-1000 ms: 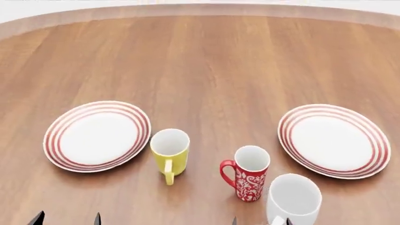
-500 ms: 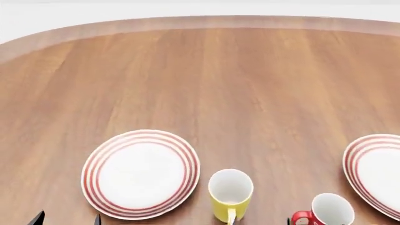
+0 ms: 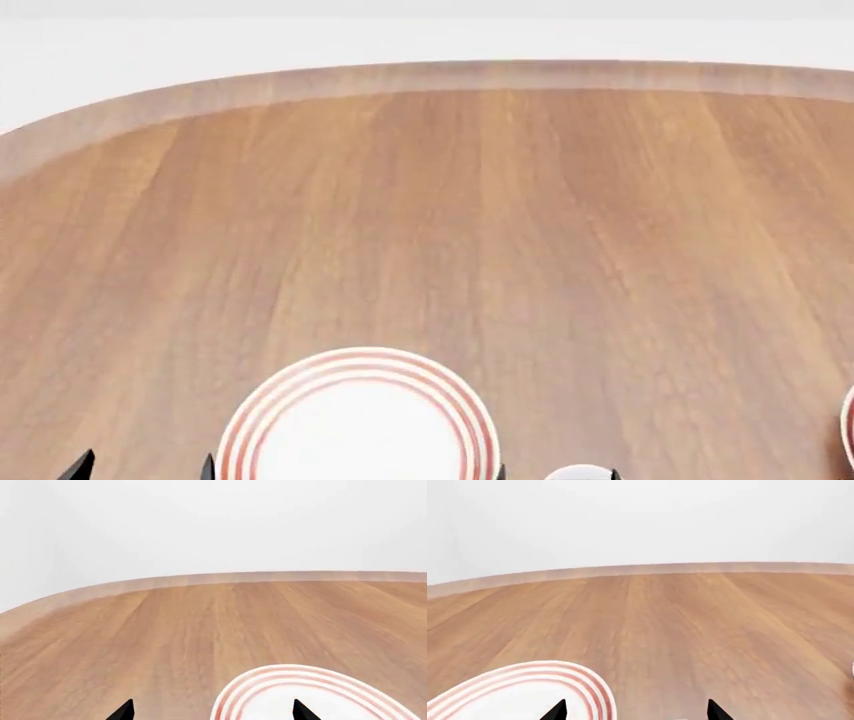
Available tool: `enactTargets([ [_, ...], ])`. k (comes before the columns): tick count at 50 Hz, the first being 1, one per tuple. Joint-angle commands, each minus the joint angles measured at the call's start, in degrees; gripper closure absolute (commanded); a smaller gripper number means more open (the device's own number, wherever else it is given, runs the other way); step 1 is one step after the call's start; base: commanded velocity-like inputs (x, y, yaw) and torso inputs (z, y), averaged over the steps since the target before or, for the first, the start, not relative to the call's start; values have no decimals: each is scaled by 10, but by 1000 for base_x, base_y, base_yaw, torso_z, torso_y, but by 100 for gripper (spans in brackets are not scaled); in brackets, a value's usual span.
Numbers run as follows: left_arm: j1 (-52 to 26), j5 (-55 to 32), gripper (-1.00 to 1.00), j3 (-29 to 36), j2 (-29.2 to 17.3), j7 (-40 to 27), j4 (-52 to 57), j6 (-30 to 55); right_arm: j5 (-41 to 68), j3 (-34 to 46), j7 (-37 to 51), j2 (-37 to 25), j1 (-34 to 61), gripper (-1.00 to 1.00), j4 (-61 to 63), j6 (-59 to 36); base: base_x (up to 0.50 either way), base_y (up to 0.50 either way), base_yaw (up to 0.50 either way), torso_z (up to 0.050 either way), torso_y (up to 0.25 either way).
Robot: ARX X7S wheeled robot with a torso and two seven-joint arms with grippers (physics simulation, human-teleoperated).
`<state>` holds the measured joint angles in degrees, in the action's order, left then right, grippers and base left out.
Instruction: Put the red mug on the left plate.
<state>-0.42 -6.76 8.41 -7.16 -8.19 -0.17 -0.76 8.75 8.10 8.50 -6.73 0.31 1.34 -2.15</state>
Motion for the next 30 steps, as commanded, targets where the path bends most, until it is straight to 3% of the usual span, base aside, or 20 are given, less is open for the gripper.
enactTargets([
  [1, -1, -4, -100, 5, -4, -8, -2, 0, 35, -6, 65, 4, -12, -100, 135, -167, 0, 0, 0, 0, 0],
  [4, -1, -4, -100, 7, -5, -10, -4, 0, 36, -5, 116, 9, -17, -100, 214, -283, 0, 0, 0, 0, 0],
  [14, -2, -8, -100, 11, -8, -14, -6, -3, 127, -87, 235, 54, 8, -100, 424, -493, 0, 0, 0, 0, 0],
  [20, -4, -13, -100, 12, -10, -16, -6, -3, 128, -91, 314, 59, 20, -100, 444, -515, 0, 0, 0, 0, 0],
  [30, -3, -19, -100, 15, -13, -21, -4, -2, 264, -176, 422, 58, 49, -100, 460, -540, 0, 0, 0, 0, 0],
])
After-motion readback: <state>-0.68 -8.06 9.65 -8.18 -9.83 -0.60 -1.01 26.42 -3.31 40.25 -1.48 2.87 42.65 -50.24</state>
